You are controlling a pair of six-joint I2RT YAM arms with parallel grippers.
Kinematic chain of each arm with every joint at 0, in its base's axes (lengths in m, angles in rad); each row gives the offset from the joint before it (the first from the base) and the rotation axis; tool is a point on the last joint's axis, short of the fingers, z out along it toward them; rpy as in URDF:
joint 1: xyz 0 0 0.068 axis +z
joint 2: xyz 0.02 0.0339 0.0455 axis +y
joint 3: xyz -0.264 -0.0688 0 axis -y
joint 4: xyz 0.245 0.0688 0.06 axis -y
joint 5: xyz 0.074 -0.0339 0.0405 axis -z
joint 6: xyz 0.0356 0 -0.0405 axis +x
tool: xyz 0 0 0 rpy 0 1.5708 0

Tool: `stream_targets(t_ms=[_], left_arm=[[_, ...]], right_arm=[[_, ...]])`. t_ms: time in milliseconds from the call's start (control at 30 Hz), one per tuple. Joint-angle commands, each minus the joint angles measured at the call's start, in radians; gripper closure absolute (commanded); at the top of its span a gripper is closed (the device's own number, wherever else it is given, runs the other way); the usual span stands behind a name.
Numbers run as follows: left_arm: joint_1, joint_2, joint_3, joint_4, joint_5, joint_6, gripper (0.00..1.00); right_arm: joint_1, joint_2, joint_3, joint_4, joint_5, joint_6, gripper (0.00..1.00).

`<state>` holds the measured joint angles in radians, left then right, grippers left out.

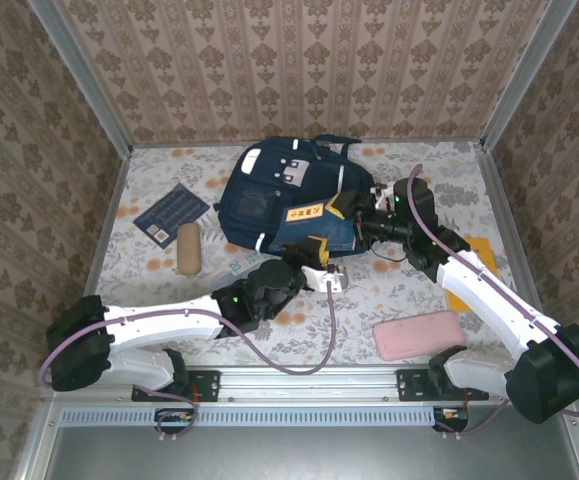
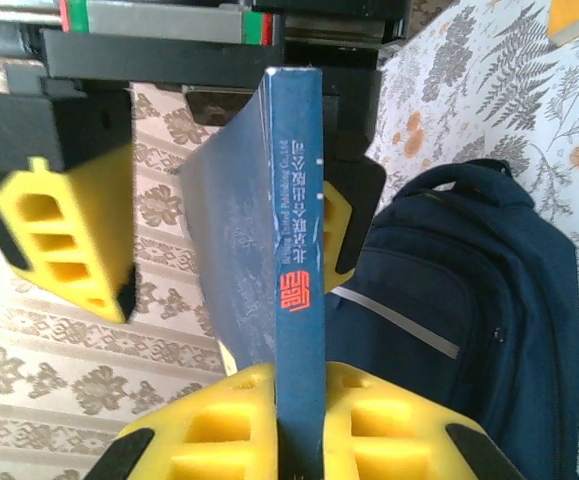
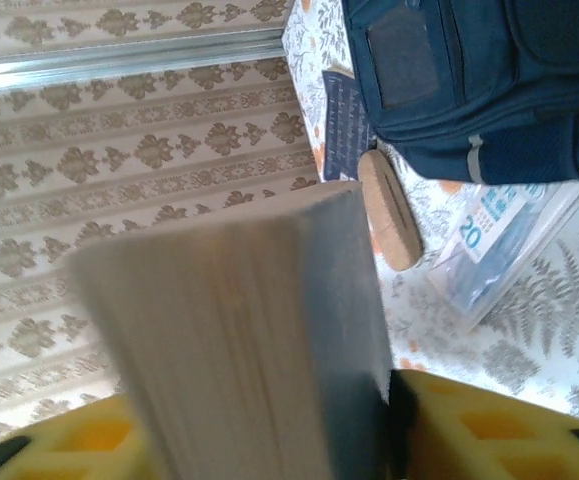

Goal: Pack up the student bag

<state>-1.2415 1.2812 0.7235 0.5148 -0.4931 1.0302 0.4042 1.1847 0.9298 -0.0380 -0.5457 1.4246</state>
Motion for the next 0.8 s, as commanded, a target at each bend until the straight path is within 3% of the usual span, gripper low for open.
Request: stream_targets(t_ms=[0,67,200,300,400,467,567,667,767], left_arm=[[-0.03,0.018,-0.015,0.056,0.031,0.099,1.0],[-0.031,0.024,-0.017,0.057,0.033,0.103,1.0],[-0.032,0.034,-0.006,0.031,0.026,0.094,1.0],[-0.032,0.031,0.013,-0.036,0.006,0.043,0.68],[-0.022,0.006,0.039,-0.119,-0.03,-0.084,0.46],[0.004,-0.043,0.081,-0.27,0.0,-0.271,0.4],[0.114,-0.137,0.174,-0.53,0.163,-0.671,0.3],[0.336,-0.187,0.248,-0.703,0.455,-1.091,0.26],[0.507,-0.174,0.265,-0.728,0.699,-1.361,0.25]], right_arm=[[0.008,-0.026,0.053,-0.022,0.021,-0.073,0.63],[0.007,-0.03,0.058,-0.049,0.034,-0.102,0.77],[0.007,-0.031,0.061,-0.079,0.051,-0.174,0.96],[-0.013,-0.032,0.081,-0.133,0.043,-0.273,1.0],[-0.053,-0.053,0.078,-0.164,0.025,-0.353,1.0],[-0.084,-0.072,0.066,-0.181,0.018,-0.404,1.0],[-0.12,-0.114,0.026,-0.157,0.001,-0.45,1.0],[-0.143,-0.145,-0.02,-0.098,-0.05,-0.469,1.0],[-0.151,-0.16,-0.052,-0.051,-0.104,-0.49,1.0]])
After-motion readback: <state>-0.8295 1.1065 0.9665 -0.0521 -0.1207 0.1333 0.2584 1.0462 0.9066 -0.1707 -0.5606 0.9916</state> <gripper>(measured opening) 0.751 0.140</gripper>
